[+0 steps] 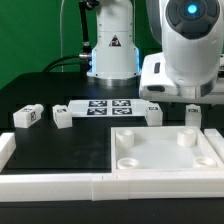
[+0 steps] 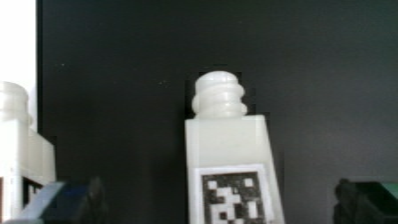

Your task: Assemble one leg

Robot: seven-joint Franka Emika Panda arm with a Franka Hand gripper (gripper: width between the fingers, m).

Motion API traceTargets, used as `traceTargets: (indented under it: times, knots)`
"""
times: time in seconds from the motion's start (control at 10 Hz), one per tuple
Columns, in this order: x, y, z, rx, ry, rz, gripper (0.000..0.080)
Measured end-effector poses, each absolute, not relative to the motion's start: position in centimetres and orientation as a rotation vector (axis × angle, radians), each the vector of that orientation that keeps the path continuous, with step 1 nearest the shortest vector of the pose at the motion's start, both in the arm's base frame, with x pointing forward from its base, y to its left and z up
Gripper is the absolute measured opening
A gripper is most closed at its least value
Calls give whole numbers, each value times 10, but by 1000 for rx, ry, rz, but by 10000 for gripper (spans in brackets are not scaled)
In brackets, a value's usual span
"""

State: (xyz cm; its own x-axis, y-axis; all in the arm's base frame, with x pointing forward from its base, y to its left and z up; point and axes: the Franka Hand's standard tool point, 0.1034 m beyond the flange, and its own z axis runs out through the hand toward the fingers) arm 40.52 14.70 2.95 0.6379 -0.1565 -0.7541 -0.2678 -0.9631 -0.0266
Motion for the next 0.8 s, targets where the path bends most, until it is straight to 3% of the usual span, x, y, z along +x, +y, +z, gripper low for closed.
traceTargets:
  times: [0.7, 0.8]
  knots:
    - [399, 150, 9, -2737, 358, 1205, 648]
    - [399, 150, 9, -2737, 358, 1206, 605]
